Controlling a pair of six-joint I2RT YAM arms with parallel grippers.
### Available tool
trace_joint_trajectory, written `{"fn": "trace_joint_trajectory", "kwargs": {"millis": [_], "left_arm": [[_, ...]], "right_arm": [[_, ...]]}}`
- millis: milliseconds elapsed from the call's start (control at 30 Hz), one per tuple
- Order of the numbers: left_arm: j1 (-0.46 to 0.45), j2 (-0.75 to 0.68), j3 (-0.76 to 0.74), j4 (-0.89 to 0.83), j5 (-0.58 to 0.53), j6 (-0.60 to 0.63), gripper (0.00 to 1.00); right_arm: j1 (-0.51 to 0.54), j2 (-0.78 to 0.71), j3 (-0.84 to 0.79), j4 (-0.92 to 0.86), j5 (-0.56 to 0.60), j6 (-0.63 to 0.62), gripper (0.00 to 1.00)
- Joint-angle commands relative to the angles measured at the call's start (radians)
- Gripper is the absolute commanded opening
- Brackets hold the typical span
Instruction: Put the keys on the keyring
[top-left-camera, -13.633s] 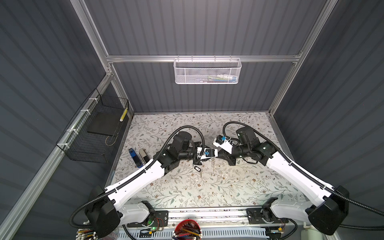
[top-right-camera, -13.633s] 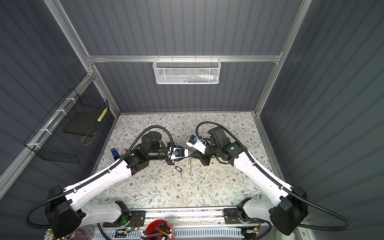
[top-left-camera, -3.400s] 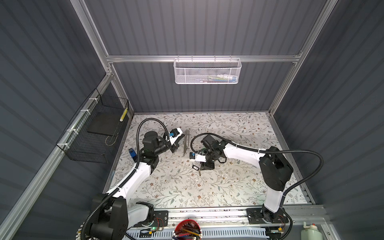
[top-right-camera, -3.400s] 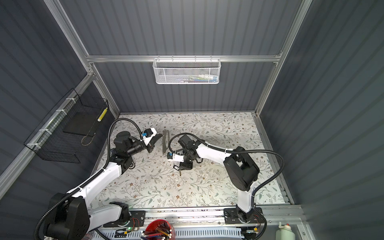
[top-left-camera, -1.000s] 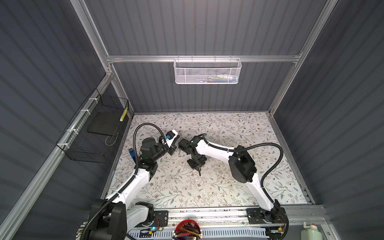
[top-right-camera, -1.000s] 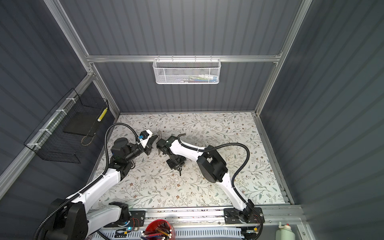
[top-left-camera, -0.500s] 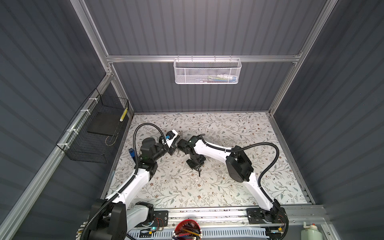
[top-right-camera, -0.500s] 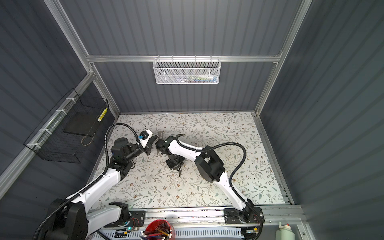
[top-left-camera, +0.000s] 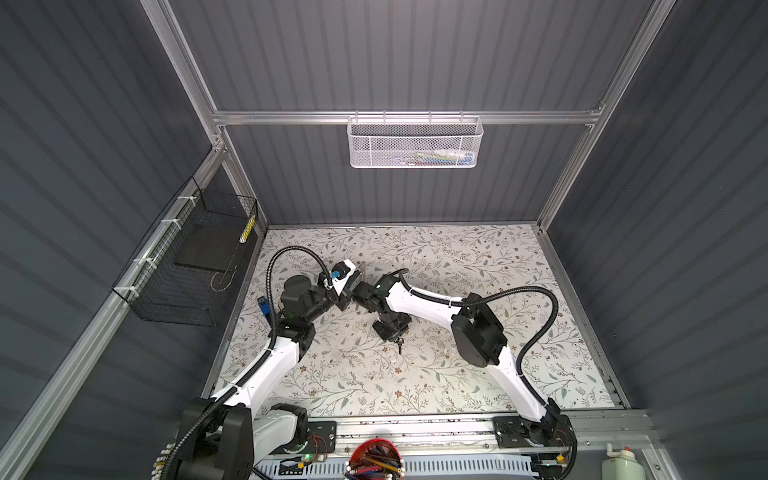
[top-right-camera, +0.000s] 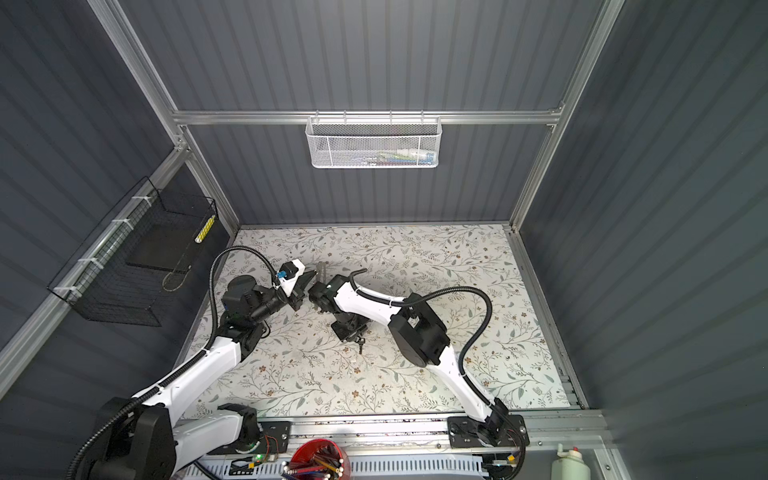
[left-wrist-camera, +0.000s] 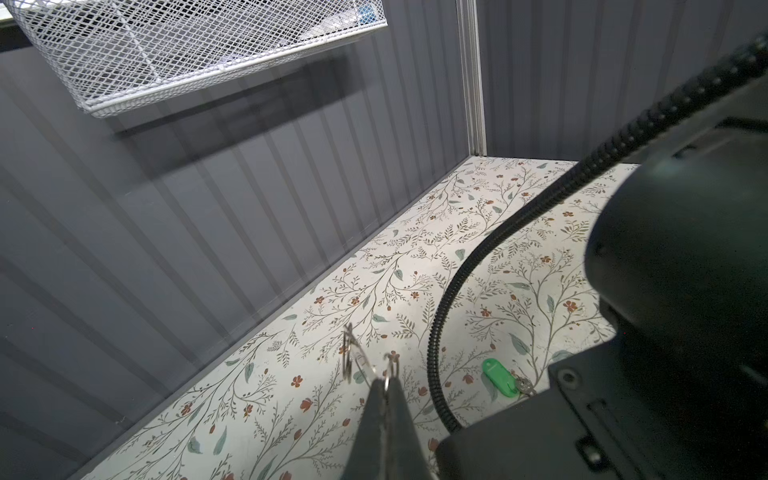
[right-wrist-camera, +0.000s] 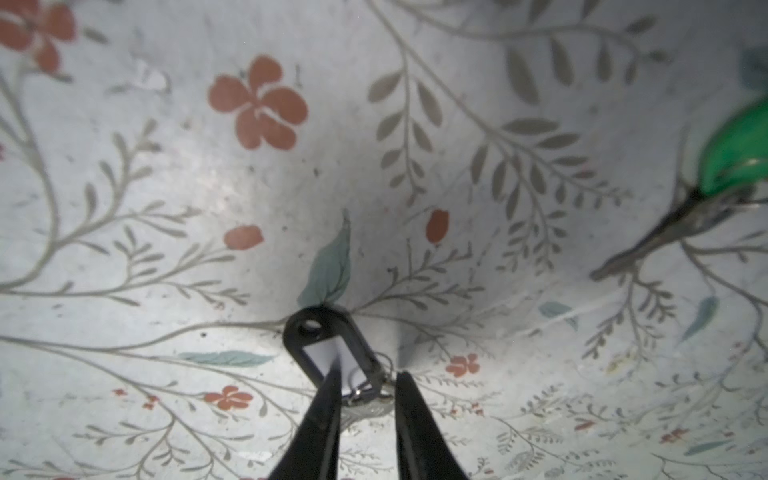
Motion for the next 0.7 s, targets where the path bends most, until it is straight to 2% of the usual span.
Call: {"fn": "trace_joint_trajectory", "kwargs": {"millis": [0, 367, 667], "left_arm": [[0.004, -0.014, 0.001, 0.032, 0.021, -0.01, 0.0], [0.004, -0.017, -0.001, 0.039, 0.025, -0.018, 0.0], [0.004, -0.015, -0.001, 0.041, 0.027, -0.019, 0.0]], "right_arm": [[0.003, -0.034, -0.016, -0.019, 0.049, 0.019, 0.28], [0.003, -0.04, -0.019, -0.041, 0.071, 0.044, 0.27], [0.001, -0.12, -0.106, -0.033, 0.087, 0.077, 0.27]]}}
